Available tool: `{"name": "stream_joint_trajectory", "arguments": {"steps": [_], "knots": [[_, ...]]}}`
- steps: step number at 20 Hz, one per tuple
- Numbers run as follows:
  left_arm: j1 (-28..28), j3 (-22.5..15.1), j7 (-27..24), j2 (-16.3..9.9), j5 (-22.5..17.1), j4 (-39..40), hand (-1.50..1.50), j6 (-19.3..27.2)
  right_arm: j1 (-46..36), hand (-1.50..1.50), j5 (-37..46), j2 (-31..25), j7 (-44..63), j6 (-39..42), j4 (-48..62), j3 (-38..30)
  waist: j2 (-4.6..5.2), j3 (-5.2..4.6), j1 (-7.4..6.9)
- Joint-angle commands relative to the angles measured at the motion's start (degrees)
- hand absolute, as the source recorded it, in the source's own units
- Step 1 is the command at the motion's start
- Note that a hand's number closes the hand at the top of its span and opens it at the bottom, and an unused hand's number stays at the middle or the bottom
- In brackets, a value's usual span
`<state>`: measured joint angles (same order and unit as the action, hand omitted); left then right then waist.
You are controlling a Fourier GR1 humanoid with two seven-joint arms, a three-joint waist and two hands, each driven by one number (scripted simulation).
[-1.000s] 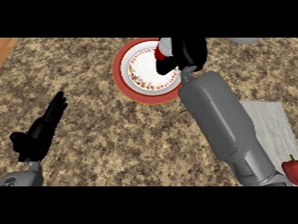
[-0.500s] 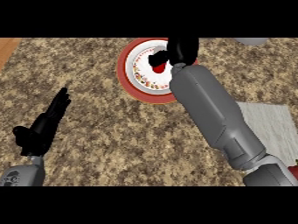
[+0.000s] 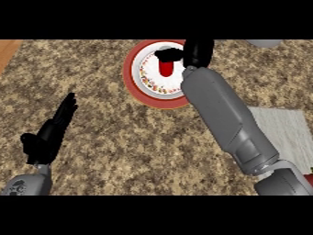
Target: Pick the can from the placemat and place it in the plate
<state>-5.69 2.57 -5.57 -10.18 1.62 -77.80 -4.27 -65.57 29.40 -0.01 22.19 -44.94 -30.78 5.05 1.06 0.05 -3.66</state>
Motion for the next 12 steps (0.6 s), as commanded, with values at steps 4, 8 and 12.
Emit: {"name": "stream_joint_trajectory", "arguments": {"steps": [4, 8, 12], "knots": [[-1.08, 0.51, -0.01, 1.55, 0.89, 0.76, 0.0, 2.74, 8.13, -1.5, -14.55, 0.0, -15.7, -2.0, -8.41, -8.39, -0.25, 0.08, 2.22], [2.57, 1.25, -1.24, 0.99, -0.25, 0.05, 0.0, 1.3, 18.03, -1.5, -20.39, -1.57, -25.61, 6.01, -16.7, -11.43, -0.97, 0.05, 3.67], [5.58, 2.81, -0.73, -1.09, -1.57, -2.72, 0.0, -0.52, 25.1, -1.5, -22.94, -5.85, -28.66, 13.91, -21.64, -11.85, -1.25, 0.0, 3.77]]}}
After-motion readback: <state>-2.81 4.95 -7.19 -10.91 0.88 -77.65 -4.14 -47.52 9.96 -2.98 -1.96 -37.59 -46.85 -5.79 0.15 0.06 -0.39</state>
